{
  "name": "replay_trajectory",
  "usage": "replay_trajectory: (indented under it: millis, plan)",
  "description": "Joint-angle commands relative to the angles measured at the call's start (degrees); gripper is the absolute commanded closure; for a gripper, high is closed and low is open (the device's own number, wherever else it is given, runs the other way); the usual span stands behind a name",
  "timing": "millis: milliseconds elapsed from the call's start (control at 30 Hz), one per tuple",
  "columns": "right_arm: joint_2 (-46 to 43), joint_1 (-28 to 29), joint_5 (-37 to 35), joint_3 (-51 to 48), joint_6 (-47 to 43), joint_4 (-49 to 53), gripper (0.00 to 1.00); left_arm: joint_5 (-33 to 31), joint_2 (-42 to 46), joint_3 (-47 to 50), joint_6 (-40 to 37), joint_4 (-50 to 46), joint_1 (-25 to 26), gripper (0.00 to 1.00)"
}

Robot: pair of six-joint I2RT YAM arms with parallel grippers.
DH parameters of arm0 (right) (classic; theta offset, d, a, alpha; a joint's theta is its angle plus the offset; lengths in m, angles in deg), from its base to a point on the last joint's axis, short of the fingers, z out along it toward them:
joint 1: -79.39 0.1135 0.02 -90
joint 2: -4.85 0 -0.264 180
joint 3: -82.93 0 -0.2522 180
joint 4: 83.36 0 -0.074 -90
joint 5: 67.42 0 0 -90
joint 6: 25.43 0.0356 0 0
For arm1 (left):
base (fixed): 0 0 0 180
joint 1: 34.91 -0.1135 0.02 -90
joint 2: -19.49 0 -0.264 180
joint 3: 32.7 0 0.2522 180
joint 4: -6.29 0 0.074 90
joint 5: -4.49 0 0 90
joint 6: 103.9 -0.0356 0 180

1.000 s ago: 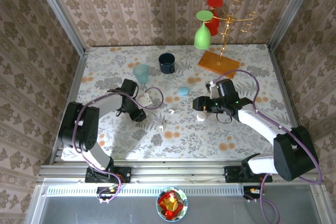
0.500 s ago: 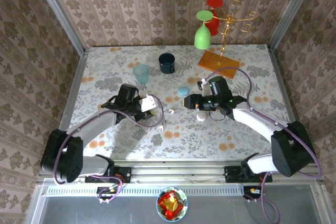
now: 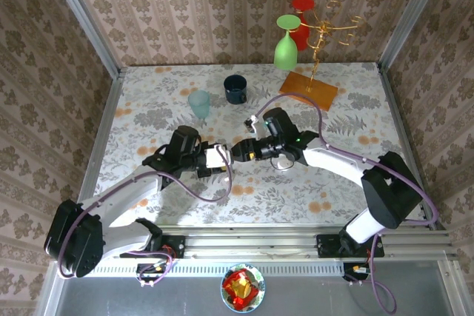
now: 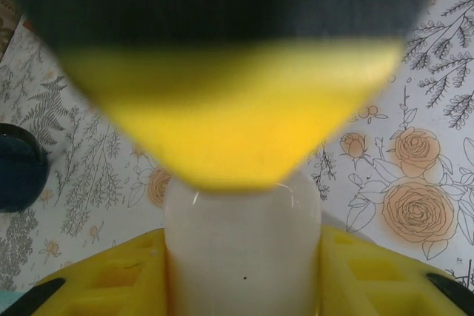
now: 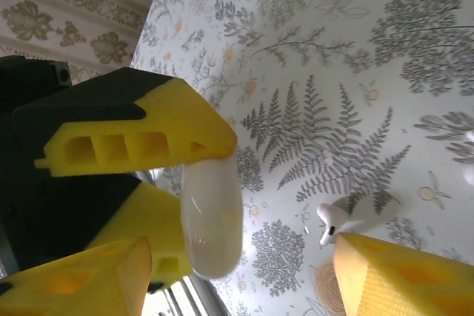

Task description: Insert the wireless bluetooth earbuds into the charging case

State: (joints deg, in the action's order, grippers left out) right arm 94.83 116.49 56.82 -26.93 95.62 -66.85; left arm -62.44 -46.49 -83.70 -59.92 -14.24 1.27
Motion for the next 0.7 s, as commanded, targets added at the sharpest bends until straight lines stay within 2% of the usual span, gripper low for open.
replay_trajectory:
  millis: [0, 100, 200, 300, 367, 467, 500, 533, 667]
  plan:
    - [1.89, 1.25, 1.98, 2.28, -0.82, -1.0, 0.34, -0.13, 1.35, 0.6, -1.27, 0.53, 0.8, 0.58]
    - [2.93, 1.48, 1.38, 2.66, -0.3, -0.94, 0.43, -0.35, 2.05, 1.19, -0.82, 1.5, 1.14, 0.58]
    - [3.03, 1.48, 0.94, 2.85, -0.55, -0.51, 0.6, -0.73, 2.18, 1.7, -0.66, 1.86, 1.6, 0.57]
    - [2.46, 1.48, 0.58, 2.73, -0.78, -0.55, 0.72, -1.4, 2.67, 2.15, -0.31, 2.34, 2.13, 0.56]
    - [1.73, 1.48, 0.07, 2.46, -1.45, -0.3, 0.76, -1.71, 3.05, 2.6, 0.41, 3.31, 2.4, 0.53]
    - [-0.01, 1.16, -1.15, 1.71, -3.64, -0.11, 0.77, -1.41, 4.43, 3.85, 2.37, 6.62, 2.35, 0.4]
    - [-0.89, 1.05, -2.07, 1.14, -4.65, -0.19, 0.77, -1.07, 4.98, 4.95, 3.11, 8.93, 2.18, 0.29]
    - [-1.69, 0.75, -3.02, 0.47, -5.47, -0.51, 0.77, -0.45, 5.68, 5.87, 3.82, 10.94, 1.86, 0.22]
    - [-6.73, -1.33, -5.46, -4.08, -8.79, -4.78, 0.78, 4.7, 8.47, 7.73, 10.61, 16.46, -0.46, 0.11]
